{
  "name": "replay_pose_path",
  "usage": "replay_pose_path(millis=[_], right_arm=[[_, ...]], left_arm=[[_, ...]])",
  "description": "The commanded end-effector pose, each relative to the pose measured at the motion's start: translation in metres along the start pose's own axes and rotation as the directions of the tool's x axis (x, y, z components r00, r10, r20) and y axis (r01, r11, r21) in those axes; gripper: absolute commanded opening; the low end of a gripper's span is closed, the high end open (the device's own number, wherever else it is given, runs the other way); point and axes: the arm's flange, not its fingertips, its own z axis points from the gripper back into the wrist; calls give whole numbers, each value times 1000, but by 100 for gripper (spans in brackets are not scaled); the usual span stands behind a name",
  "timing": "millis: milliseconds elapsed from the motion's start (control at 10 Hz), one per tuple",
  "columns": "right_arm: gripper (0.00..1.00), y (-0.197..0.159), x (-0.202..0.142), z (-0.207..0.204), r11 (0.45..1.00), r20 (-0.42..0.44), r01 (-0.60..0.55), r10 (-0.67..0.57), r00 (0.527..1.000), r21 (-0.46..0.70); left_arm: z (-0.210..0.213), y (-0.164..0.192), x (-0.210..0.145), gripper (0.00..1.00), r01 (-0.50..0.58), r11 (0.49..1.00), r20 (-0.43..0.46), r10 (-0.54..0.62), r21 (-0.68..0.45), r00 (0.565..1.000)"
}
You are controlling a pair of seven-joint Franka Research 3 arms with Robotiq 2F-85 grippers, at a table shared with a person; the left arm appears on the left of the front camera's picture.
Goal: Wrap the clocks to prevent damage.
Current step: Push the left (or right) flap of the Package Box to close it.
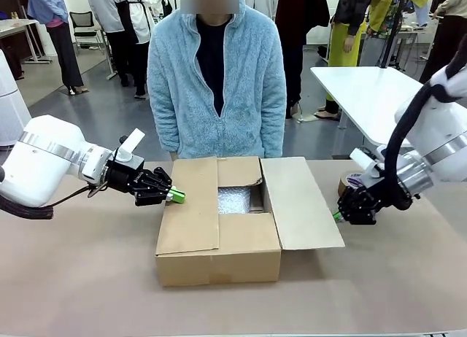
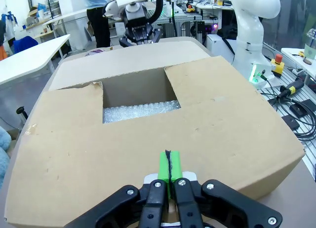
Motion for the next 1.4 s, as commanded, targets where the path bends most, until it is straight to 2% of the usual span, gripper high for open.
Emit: replay_pose_path(millis=[0,600,700,1100,1300], right_arm=[[1,-6,-3,-15,1000,-20,-4,4,1000,12],[1,-3,6,-18,999,154,-24,17,988,42],[1,-3,10,-18,998,213,-23,8,977,66],[1,-1,15,-17,997,318,-36,11,948,74],[1,4,27,-13,997,408,-66,45,912,39]], left_arm=[[-2,0,-3,0,-1,1000,-5,1,0,1000],[-2,0,-3,0,-1,1000,-5,1,0,1000],[-2,0,-3,0,-1,1000,-5,1,0,1000],[-2,0,-3,0,-1,1000,-5,1,0,1000],[-2,0,-3,0,-1,1000,-5,1,0,1000]])
